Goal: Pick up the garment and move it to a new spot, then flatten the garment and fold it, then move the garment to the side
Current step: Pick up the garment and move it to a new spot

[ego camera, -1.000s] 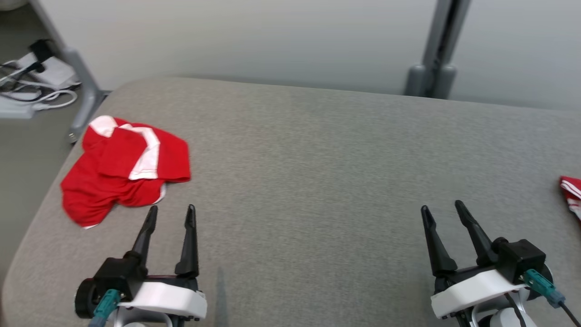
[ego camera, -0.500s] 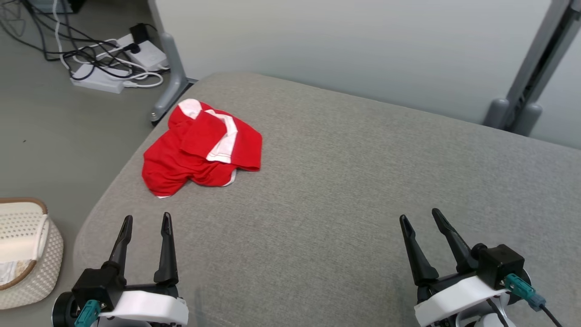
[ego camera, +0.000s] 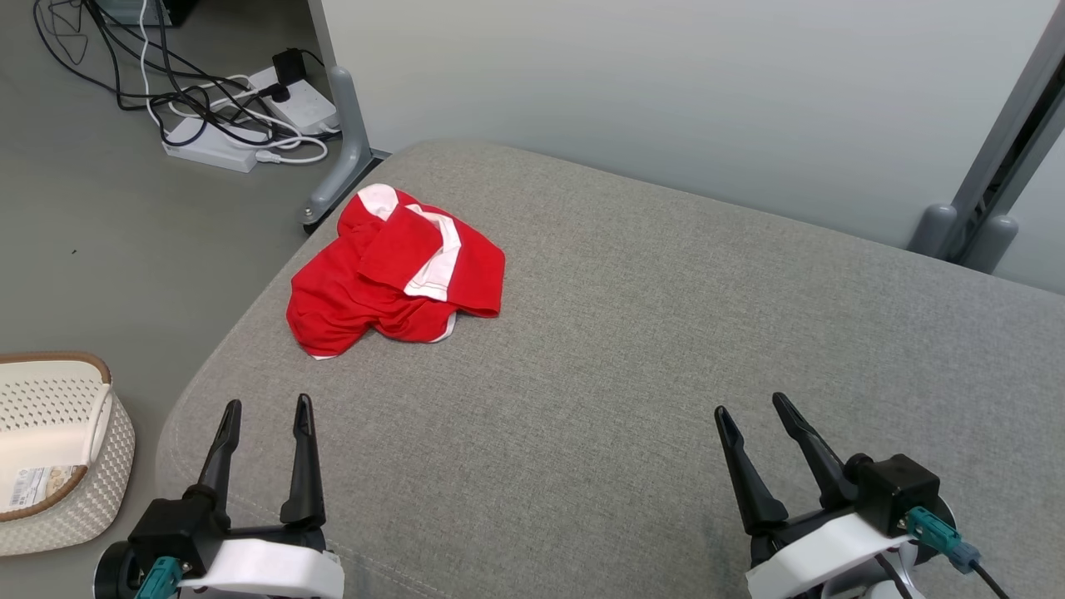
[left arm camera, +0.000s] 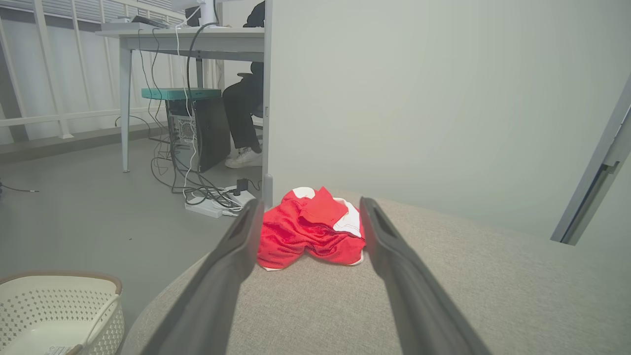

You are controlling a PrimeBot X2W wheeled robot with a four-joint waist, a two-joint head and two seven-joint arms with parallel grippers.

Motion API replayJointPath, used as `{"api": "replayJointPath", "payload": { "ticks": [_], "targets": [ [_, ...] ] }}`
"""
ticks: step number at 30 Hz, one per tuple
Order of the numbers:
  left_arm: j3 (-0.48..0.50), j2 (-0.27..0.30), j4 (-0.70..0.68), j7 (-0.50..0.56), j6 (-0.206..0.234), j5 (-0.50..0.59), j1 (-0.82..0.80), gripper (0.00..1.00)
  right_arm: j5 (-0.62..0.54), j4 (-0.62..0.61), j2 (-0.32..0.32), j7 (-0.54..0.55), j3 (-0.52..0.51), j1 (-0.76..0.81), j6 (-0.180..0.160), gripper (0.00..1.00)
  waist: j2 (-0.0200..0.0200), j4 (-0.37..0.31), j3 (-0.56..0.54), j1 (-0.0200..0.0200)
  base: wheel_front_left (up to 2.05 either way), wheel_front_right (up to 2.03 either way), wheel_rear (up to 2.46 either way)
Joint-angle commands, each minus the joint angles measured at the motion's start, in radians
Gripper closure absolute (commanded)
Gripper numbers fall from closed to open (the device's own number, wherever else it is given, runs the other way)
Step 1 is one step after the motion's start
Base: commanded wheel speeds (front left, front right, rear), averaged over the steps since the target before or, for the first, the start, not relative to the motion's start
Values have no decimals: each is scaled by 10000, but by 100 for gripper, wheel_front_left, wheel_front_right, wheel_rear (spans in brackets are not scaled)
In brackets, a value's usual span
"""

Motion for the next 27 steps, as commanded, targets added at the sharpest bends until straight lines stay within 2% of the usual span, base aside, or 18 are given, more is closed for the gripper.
{"api": "replayJointPath", "payload": {
  "ticks": [1, 12, 18, 22, 27],
  "targets": [
    [43, 39, -52, -34, 58, -74, 15, 0, 23, 23, -14, -49, 4, -15, -4, 0, 0, -6, -8, 0, 0, 0, 0],
    [134, 39, -82, -34, 82, -155, -96, 0, -41, -22, -48, -49, -53, -140, -4, 0, 0, 15, 174, 0, 0, 0, 0],
    [287, 39, 107, -36, -28, -224, -422, 0, -243, -239, -263, 29, -88, -320, -4, 0, 0, -181, 784, 0, 0, 0, 0],
    [492, 37, 241, -34, -184, -127, -863, 0, -462, -597, -438, 273, -143, -610, -4, 0, 0, -396, 1412, 0, 0, 0, 0],
    [692, 293, 1038, -24, -679, 22, -2133, 0, -871, -1484, -685, 782, -327, -996, -4, 0, 0, -719, 2529, 0, 0, 0, 0]
  ]
}}
